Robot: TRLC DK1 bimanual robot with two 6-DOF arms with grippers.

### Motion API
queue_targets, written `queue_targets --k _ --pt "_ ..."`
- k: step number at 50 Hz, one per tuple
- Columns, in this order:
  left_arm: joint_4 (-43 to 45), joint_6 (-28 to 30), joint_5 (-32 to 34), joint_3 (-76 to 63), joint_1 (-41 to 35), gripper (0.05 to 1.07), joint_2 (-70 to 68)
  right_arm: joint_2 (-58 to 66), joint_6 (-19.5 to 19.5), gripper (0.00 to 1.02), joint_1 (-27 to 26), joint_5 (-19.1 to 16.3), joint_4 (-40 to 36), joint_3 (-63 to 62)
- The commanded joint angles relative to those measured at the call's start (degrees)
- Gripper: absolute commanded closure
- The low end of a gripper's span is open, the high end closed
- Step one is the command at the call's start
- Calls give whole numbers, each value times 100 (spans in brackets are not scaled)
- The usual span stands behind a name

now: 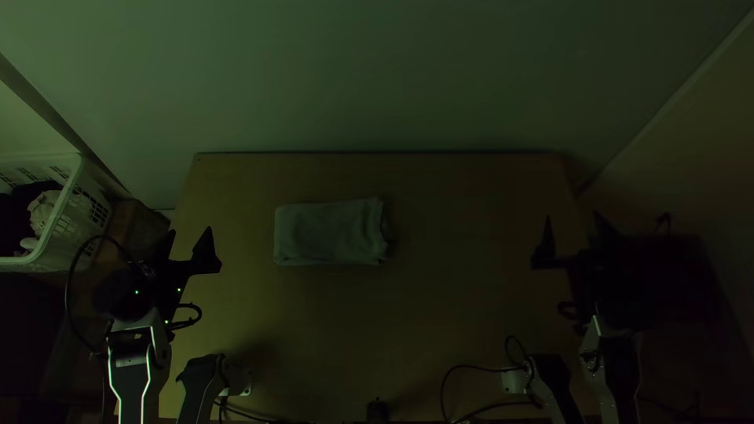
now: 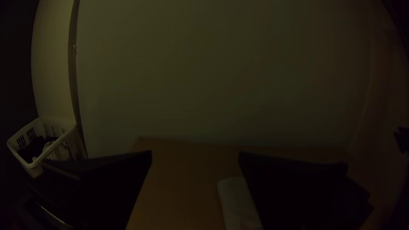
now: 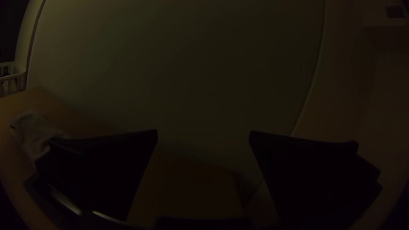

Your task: Fold the t-shirt

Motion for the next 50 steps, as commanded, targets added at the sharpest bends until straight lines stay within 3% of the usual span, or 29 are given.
queue_targets --k 1,11,18,27,29,34,37,50 --pt "392 -52 -151 -467 53 10 -445 -365 -125 4 -90 89 570 -688" --pt "1402 -167 -389 -1627 53 10 -1139 -945 -37 4 -274 97 1572 -1708" --pt "1648 -70 -389 -2374 53 10 -2009 -1016 51 4 -266 89 2214 -2437" --pt "1763 255 -389 -3174 124 10 -2493 -1499 297 4 -143 89 2311 -3272" --pt "1842 255 -389 -3306 203 10 -2502 -1745 385 4 -55 89 2064 -3430" --pt "1789 255 -389 -3517 273 10 -2493 -2167 1413 4 16 89 737 -3430" --pt "1754 290 -389 -3657 282 10 -2493 -2149 1844 4 165 97 614 -3430" --pt "1745 607 -415 -3728 317 10 -2475 -2580 1888 4 -380 97 377 -3404"
